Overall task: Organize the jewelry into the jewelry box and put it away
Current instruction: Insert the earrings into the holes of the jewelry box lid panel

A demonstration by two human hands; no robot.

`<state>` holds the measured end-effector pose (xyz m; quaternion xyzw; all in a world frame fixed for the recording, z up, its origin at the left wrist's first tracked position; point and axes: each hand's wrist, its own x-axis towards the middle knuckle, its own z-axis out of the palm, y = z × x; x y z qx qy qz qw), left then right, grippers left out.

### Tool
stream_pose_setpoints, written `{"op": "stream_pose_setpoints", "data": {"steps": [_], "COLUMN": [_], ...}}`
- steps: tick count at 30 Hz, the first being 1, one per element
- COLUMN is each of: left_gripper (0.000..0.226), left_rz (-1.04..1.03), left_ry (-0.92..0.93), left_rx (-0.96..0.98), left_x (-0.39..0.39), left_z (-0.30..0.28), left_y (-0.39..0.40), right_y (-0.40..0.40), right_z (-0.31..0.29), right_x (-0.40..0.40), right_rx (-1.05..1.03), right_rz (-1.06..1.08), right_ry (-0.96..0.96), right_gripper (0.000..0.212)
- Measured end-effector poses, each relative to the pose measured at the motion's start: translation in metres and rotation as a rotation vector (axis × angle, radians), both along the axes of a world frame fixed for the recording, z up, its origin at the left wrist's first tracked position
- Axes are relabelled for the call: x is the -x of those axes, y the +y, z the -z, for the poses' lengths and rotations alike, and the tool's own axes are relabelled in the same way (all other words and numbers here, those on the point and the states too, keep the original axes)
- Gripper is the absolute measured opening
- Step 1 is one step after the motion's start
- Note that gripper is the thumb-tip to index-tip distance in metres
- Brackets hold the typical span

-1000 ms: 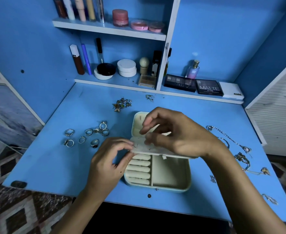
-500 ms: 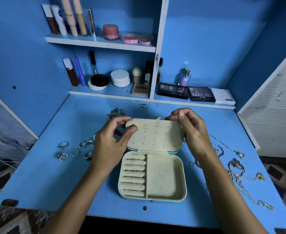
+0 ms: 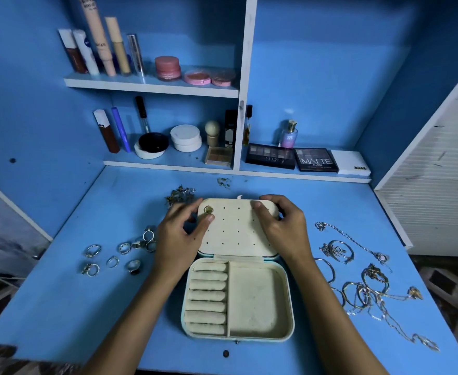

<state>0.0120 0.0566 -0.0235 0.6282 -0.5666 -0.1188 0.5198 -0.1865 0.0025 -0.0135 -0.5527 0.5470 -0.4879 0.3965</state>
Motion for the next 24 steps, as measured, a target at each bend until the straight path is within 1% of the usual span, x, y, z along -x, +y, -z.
{"op": "stream_pose_setpoints", "data": {"steps": [5,10,13,18,24], "left_gripper": [0.035,0.031,0.028,0.019,0.017], "left_rz": [-0.01,-0.009,-0.006,-0.045,-0.07], "left_ry": [0.033,0.017,0.003,-0.056,-0.226], "left_rx": [-0.044,-0.08,-0.076,-0.051,-0.042], "left_x": [0.0,-0.001,-0.004,-0.012,-0.038], "left_z": [0.005,0.008,0.007,-0.001,-0.012], "left_y": [0.001,-0.002,-0.004,-0.015,-0.035], "right_y": [-0.004,-0.006,-0.008,-0.008,-0.006], "right_z": [0.005,0.009,0.012,0.014,0.012], "right_x": [0.001,0.001,0.001,0.0,-0.001], "right_rx": [-0.06,-0.061,-0.06,-0.058,-0.043], "right_rz": [0.012,0.018,0.018,0.034,0.033], "right_ry": [0.057,0.104,0.126,0.151,0.152], "right_gripper": [0.022,0.02,0.022,0.023,0.021]}}
